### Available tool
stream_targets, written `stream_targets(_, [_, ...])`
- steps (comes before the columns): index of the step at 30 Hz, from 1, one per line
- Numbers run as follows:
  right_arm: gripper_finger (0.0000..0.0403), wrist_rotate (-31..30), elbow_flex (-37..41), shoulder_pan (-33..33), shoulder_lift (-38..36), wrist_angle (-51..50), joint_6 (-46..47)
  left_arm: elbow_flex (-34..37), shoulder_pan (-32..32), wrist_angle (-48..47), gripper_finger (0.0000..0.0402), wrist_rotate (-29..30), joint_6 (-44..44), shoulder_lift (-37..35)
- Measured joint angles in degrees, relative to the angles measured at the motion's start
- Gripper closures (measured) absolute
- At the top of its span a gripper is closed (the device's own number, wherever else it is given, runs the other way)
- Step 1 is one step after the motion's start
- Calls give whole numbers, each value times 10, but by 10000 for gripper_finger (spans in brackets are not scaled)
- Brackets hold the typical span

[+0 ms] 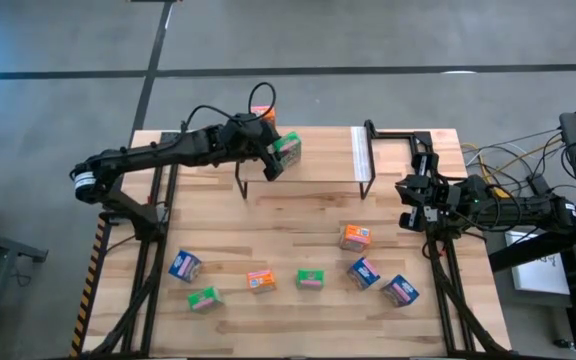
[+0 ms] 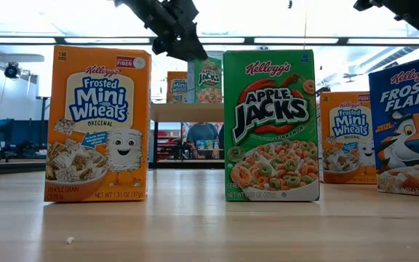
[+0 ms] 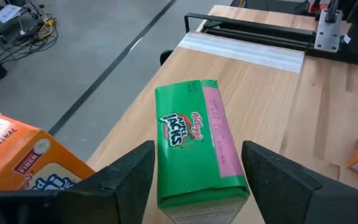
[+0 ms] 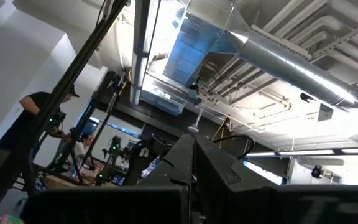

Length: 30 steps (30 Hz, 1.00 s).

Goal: Stack cereal on shelf
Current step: Put the top left green cereal box on the shelf

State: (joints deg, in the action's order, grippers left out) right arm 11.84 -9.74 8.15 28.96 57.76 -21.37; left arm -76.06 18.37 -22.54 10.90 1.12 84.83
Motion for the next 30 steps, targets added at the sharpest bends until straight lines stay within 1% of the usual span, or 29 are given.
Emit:
stream_targets(4, [394,-9,0,0,0,0,2,-19,-3,-21,174,0,23,-10])
stream_targets(8, [394,-50,0,0,0,-3,14,-26,-10,-39,174,0,42,-32])
stream_targets(12, [394,-76,-24,0,0,-61,30,-9,-27,-40,174,0,44,-72])
stream_targets(15, [394,-88,-69,0,10,-160,50,34,-47,-19,174,2,38,-114])
stream_targets(20, [394,-130,-160,0,60,-345,77,135,-101,73,174,2,10,-186])
stream_targets(23, [394,-151,-204,1,101,-402,79,191,-132,125,174,2,-2,-219])
stream_targets(27, [394,-152,-276,17,158,-495,78,259,-169,201,174,5,-7,-253])
stream_targets(30, [394,-149,-351,38,201,-547,72,304,-188,244,174,5,-14,-276])
